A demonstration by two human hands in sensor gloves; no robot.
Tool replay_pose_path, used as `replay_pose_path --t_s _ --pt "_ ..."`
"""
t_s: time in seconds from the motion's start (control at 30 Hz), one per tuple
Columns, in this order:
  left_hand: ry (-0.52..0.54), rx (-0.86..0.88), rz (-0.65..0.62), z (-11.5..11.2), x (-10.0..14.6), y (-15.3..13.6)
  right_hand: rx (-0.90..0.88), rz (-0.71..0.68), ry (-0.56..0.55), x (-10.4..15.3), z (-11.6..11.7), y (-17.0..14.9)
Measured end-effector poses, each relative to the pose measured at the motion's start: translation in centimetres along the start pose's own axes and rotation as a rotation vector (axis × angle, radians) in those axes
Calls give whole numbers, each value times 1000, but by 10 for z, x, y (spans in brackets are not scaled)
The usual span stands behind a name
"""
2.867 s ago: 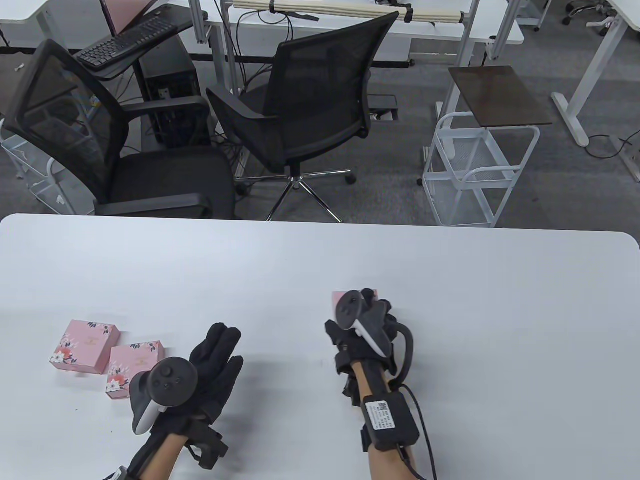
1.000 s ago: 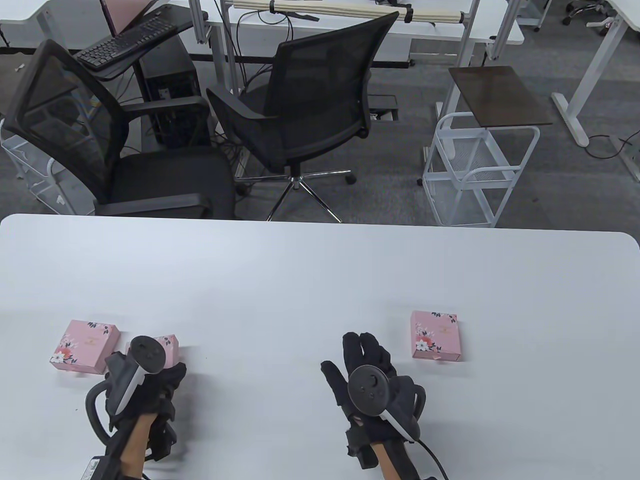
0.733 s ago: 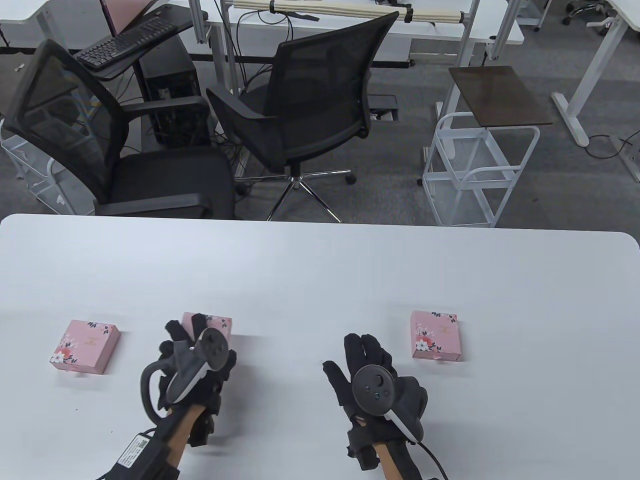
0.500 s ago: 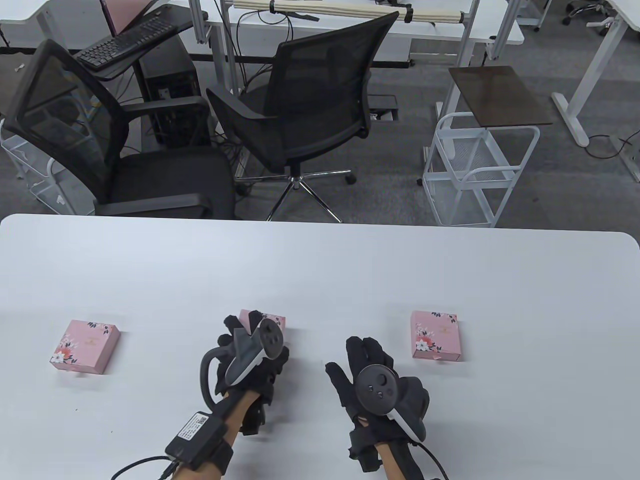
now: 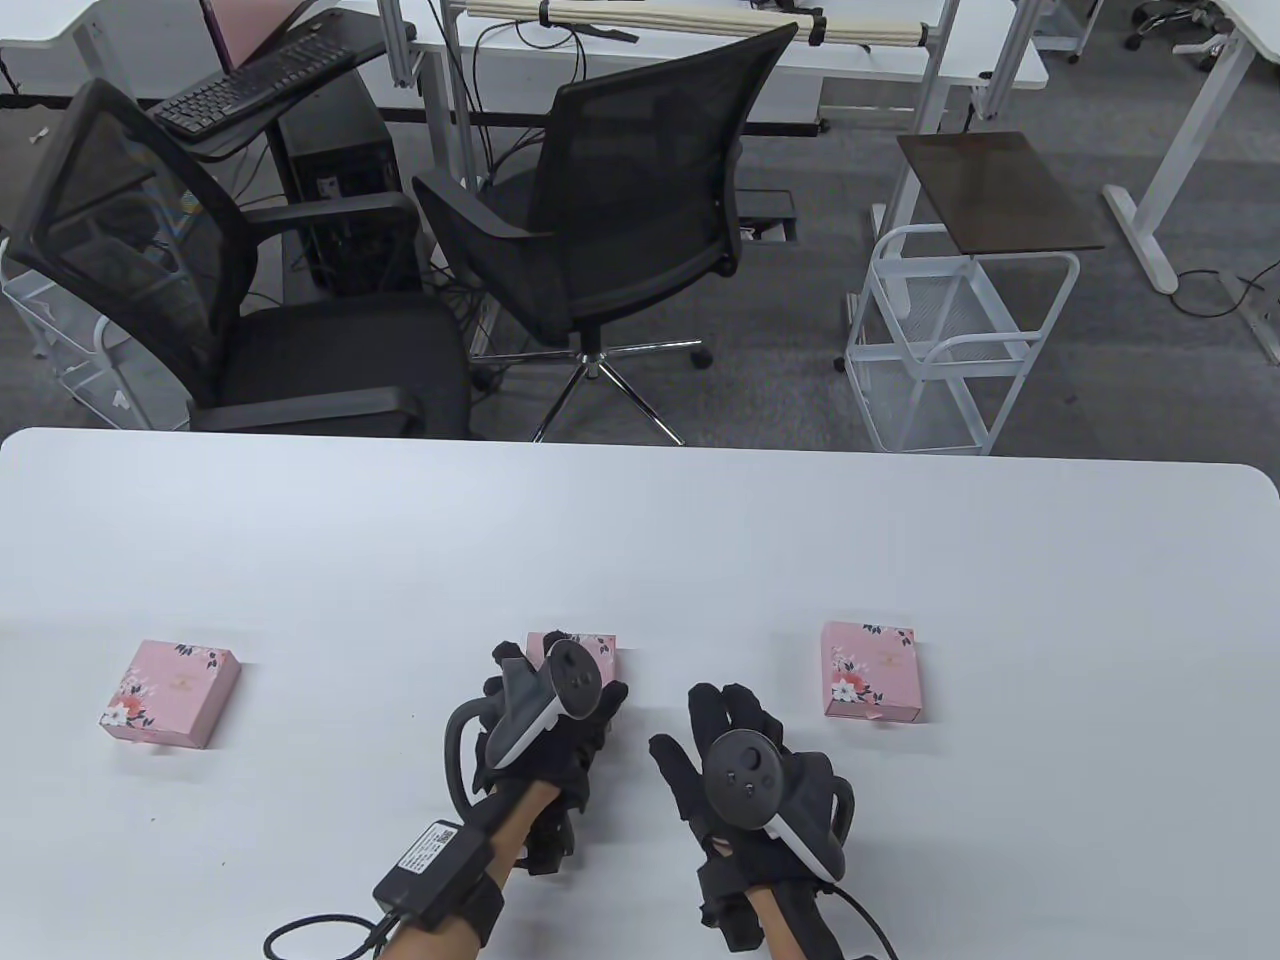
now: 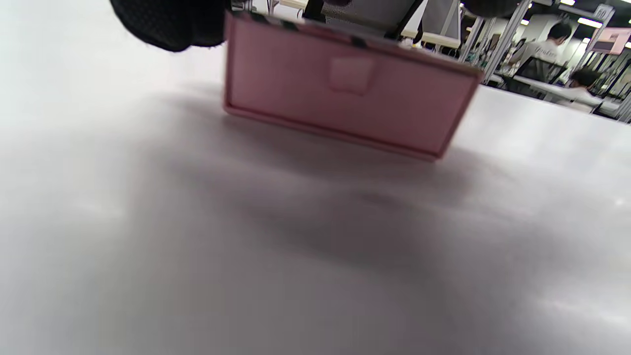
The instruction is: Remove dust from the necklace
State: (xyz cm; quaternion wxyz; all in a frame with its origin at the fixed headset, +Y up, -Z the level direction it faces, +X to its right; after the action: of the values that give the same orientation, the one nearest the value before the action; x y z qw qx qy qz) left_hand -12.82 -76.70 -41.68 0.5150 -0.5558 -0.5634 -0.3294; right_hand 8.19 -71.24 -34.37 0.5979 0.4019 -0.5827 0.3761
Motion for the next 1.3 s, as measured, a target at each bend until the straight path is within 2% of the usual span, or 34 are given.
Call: replay_pose_path --t_s 0.1,0.13,0.23,0.4,0.47,0.7,0.8,1.1,1.3 --pt "15 20 -20 6 4 -20 16 -7 -20 1 2 5" --pt "18 34 -70 7 4 -27 4 -12 -5 1 5 8" --pt "-2 83 -145 4 5 -38 -85 -3 101 -3 24 18" --pt "-3 40 -165 -8 -1 -45 -218 81 278 -16 62 31" --pt "27 70 -167 -5 -2 -46 -267 150 312 -24 75 36" --pt "14 107 -172 -4 -4 -47 -451 420 383 -47 108 38" --pt "12 118 -174 -3 -4 -47 -499 500 387 -52 116 35" --pt "10 118 -181 -5 -6 -46 -628 619 346 -51 128 23" --pt "15 106 -181 -5 -6 -46 -579 628 314 -51 126 24"
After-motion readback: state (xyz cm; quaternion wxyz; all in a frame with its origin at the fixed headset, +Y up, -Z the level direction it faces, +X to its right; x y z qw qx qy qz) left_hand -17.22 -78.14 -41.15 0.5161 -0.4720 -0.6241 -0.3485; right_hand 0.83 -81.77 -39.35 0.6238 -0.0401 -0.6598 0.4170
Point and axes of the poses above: the tracker on the back of each hand, its own y axis roughly to the thumb side, its own x axis roughly from the fingertips to the wrist, z = x × y, the point moved 5 cm from there along -x, roughly from the wrist to the fingertips, and after that the axes turned 6 degrees about z, right-handed, at the moved point
